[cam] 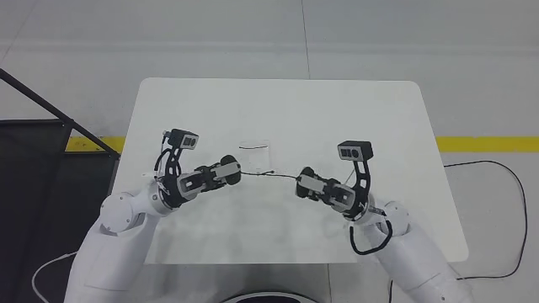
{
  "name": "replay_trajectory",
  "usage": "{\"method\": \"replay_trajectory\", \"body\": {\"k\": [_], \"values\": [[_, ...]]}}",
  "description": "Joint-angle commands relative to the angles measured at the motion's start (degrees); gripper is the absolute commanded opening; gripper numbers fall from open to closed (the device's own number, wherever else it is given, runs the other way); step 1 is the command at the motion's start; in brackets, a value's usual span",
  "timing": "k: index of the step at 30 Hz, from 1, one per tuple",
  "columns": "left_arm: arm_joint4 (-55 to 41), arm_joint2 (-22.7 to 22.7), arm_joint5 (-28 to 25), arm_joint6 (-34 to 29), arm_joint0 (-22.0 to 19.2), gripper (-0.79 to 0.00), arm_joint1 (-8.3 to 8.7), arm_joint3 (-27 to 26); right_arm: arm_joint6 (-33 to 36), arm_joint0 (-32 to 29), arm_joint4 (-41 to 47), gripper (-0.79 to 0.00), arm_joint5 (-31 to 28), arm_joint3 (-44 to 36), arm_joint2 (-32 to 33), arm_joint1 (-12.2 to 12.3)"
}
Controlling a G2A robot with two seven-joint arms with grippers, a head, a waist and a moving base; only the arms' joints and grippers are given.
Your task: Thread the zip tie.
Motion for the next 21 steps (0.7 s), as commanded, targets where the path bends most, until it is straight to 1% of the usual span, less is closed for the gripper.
{"method": "replay_trajectory", "body": {"k": [1, 6, 9, 16, 17, 18, 19, 20, 21], "values": [[-0.4, -0.3, -0.2, -0.2, 0.2, -0.785, 0.11, 0.2, 0.5, -0.6, 1.5, -0.785, 0.5, -0.9, 1.1, 0.2], [-1.5, -1.1, -0.8, -0.9, 0.7, -0.785, 0.39, 0.6, 1.9, -2.2, 5.0, -0.785, 1.9, -2.7, 3.3, 0.4], [-1.8, -1.2, -1.1, -1.1, 0.9, -0.785, 0.51, 0.7, 2.7, -2.7, 5.6, -0.785, 2.7, -2.9, 4.4, 0.3], [-1.8, -0.9, -1.3, -1.2, 0.8, -0.785, 0.72, 0.8, 3.6, -2.6, 2.4, -0.785, 3.6, -1.9, 4.7, -0.3], [-1.8, -0.9, -1.3, -1.1, 0.8, -0.723, 0.74, 0.8, 3.5, -2.5, 1.6, -0.785, 3.5, -1.8, 4.6, -0.3], [-2.0, -0.9, -1.2, -0.9, 0.8, -0.517, 0.76, 0.8, 3.2, -2.4, 0.6, -0.785, 3.2, -1.7, 4.7, -0.4], [-2.1, -1.0, -1.2, -0.5, 0.9, -0.188, 0.79, 0.8, 2.7, -2.4, -0.9, -0.785, 2.7, -1.6, 4.7, -0.4], [-2.1, -1.2, -1.3, 0.1, 0.9, 0.0, 0.81, 0.8, 1.9, -2.4, -3.0, -0.785, 1.9, -1.7, 4.7, -0.4], [-1.7, -1.6, -1.6, 1.2, 1.1, 0.0, 0.83, 0.8, 0.9, -2.4, -5.3, -0.785, 0.9, -1.9, 4.7, -0.3]]}}
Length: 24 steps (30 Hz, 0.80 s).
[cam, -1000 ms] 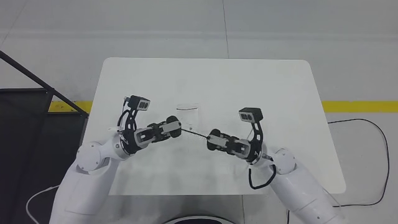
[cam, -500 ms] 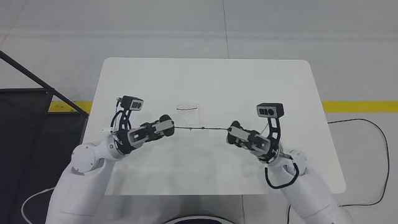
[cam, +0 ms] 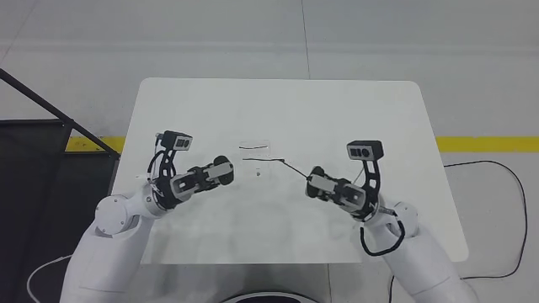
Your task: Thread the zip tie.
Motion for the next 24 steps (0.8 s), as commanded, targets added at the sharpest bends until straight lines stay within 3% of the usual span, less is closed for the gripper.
{"method": "replay_trajectory", "body": {"k": [1, 7, 9, 12, 16, 19, 24], "values": [[0.7, -0.6, -0.6, 2.0, 0.4, 0.0, 0.04, -0.2, -2.0, -0.1, -4.6, -0.785, -2.0, -0.4, 0.1, 0.1], [7.7, -4.5, -2.8, 14.0, 4.7, 0.0, 0.14, -3.6, -15.3, -2.2, -33.7, -0.785, -15.1, -2.1, 3.9, 0.9], [10.7, -5.5, -2.5, 18.6, 6.0, 0.0, 0.11, -4.9, -19.6, -3.2, -43.6, -0.785, -14.9, -4.0, 6.2, 0.6], [16.3, -6.2, -1.6, 25.6, 8.1, 0.0, -0.06, -6.8, -31.6, -5.9, -66.1, -0.785, -7.6, -10.9, 9.4, -0.4], [22.0, -5.9, -0.2, 31.5, 9.5, 0.0, -0.26, -8.2, -46.1, -9.4, -92.3, -0.785, 5.4, -17.0, 6.0, -1.9], [22.9, -5.8, 0.1, 32.5, 9.7, 0.0, -0.3, -8.3, -51.1, -9.5, -99.6, -0.785, 10.2, -16.4, 2.4, -2.6], [22.9, -5.8, 0.1, 32.5, 9.7, 0.0, -0.3, -8.3, -51.1, -9.5, -99.6, -0.785, 10.2, -16.4, 2.4, -2.6]]}}
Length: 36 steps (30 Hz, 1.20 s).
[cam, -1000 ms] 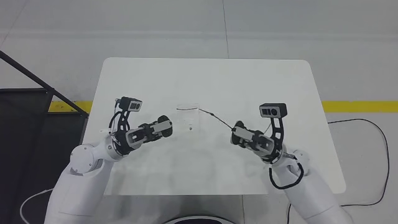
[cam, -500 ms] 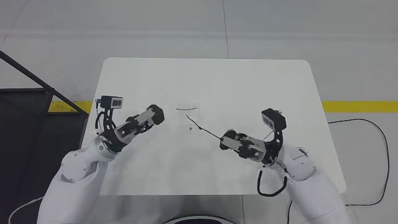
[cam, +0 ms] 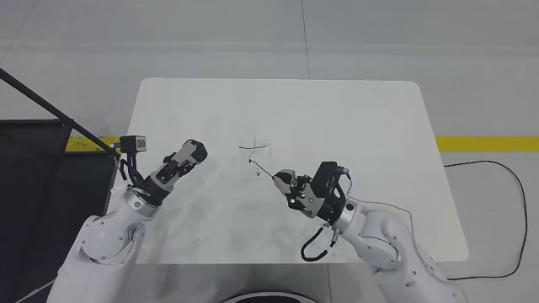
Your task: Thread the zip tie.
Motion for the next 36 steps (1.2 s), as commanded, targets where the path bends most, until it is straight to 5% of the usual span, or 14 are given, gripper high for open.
{"method": "replay_trajectory", "body": {"k": [1, 10, 18, 26, 36], "values": [[0.0, 0.0, 0.0, 0.0, 0.0, 0.0, 0.0, 0.0, 0.0, 0.0, 0.1, -0.785, 0.0, 0.0, 0.0, 0.0], [0.0, 0.0, 0.0, 0.0, 0.0, 0.0, 0.0, 0.0, 1.2, 0.0, -3.6, -0.785, 2.4, -0.8, -0.6, 0.0], [0.2, 0.1, 0.4, 0.5, 0.0, 0.0, -0.02, -0.2, 6.3, 0.7, -31.6, -0.785, 22.6, -5.3, -10.4, -1.5], [-0.1, 0.2, 0.7, 1.0, 0.2, 0.0, 0.02, -0.6, 19.4, 5.1, -49.6, -0.785, 38.6, -2.3, -21.0, -4.8], [-0.4, 0.1, 0.7, 0.9, 0.2, 0.0, 0.04, -0.5, 32.9, 11.9, -56.4, -0.785, 40.1, 4.0, -27.9, -9.1]]}}
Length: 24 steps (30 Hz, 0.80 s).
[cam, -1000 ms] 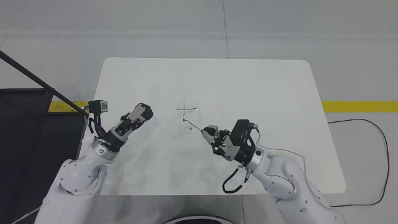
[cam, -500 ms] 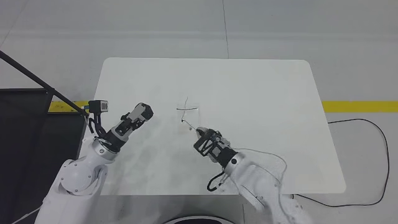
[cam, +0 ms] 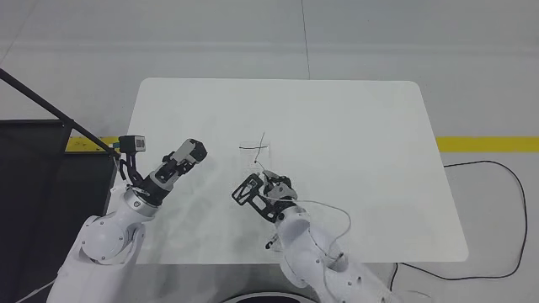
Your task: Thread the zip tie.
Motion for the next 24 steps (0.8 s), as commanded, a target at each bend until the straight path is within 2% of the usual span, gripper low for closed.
{"method": "replay_trajectory", "body": {"k": [1, 3, 9, 10, 18, 24], "values": [[0.0, 0.0, 0.0, 0.0, 0.0, 0.0, 0.0, 0.0, 1.7, 0.8, -0.9, -0.785, -0.1, 1.0, -0.9, -0.7], [0.0, 0.0, 0.0, 0.0, 0.0, 0.0, 0.0, 0.0, 2.8, 1.4, -1.4, -0.785, -0.1, 1.7, -1.5, -1.4], [0.0, 0.0, 0.0, 0.0, 0.0, 0.0, 0.0, 0.0, 4.3, 1.9, -3.3, -0.597, -1.4, 3.3, -2.4, -2.8], [0.0, 0.0, 0.0, 0.0, 0.0, 0.0, 0.0, 0.0, 4.4, 1.8, -3.7, -0.588, -1.5, 3.4, -2.4, -2.9], [0.0, 0.0, 0.0, 0.0, 0.0, 0.0, 0.0, 0.0, 3.5, -0.8, -7.2, -0.616, -2.1, 2.3, -1.3, -3.4], [0.0, 0.0, 0.0, 0.0, 0.0, 0.0, 0.0, 0.0, 1.6, -3.7, -10.5, -0.6, -2.8, 0.2, -0.2, -3.3]]}}
